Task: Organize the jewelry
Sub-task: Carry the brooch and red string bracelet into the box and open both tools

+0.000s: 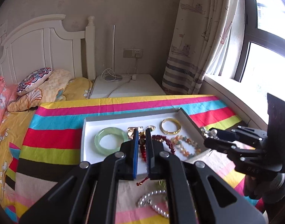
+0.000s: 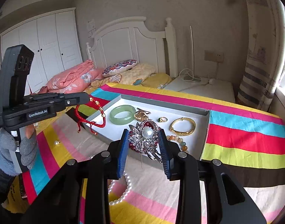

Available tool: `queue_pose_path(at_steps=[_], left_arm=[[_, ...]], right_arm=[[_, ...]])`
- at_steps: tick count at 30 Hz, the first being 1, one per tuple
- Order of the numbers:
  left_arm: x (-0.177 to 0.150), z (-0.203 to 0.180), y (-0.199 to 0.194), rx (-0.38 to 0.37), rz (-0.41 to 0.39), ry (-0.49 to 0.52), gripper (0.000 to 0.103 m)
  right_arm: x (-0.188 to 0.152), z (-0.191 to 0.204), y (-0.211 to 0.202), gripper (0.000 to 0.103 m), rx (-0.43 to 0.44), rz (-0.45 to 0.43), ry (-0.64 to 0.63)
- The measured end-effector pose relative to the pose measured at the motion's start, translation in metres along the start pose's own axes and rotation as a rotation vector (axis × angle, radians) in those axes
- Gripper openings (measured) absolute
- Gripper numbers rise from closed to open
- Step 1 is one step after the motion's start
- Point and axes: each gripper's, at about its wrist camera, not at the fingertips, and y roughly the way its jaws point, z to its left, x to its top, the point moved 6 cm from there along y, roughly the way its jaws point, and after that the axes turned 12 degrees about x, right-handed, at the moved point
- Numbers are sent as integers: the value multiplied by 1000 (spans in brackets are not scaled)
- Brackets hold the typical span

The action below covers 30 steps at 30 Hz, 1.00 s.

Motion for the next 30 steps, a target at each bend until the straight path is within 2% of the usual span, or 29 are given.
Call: queue_pose_path(at_steps=[4, 8, 16, 18, 19, 20, 21, 22, 25, 27, 30], left_arm=[[13, -2, 32, -17, 3, -51, 7], [4, 4, 73, -1, 66, -100, 7], [-39, 22, 102, 46, 168, -120, 7], [-43, 27, 103, 50, 183, -132, 11], [-43, 30, 101, 52, 183, -139, 26], [-42, 33, 98, 61, 175, -147, 54], [-42, 36, 94, 78, 158, -158, 69], [-41, 41, 88, 97, 133, -173, 84], [-42, 48, 74, 111, 124, -190, 85], [-47, 55, 61, 157, 129, -190, 86], [-58, 64, 32, 237, 119, -177, 95]], right_arm=[[13, -35, 34, 32, -74, 48, 64], [25, -59, 72, 32, -144, 135, 97], [27, -69, 130, 33, -163, 272, 107], [26, -73, 134, 33, -162, 259, 129], [25, -74, 134, 35, -153, 249, 143], [25, -74, 133, 47, -130, 234, 166], [25, -75, 130, 59, -108, 217, 185], [26, -74, 125, 81, -78, 185, 199], [32, -67, 101, 84, -28, 112, 199], [35, -61, 78, 83, -11, 68, 197], [33, -48, 31, 83, 31, -18, 202]])
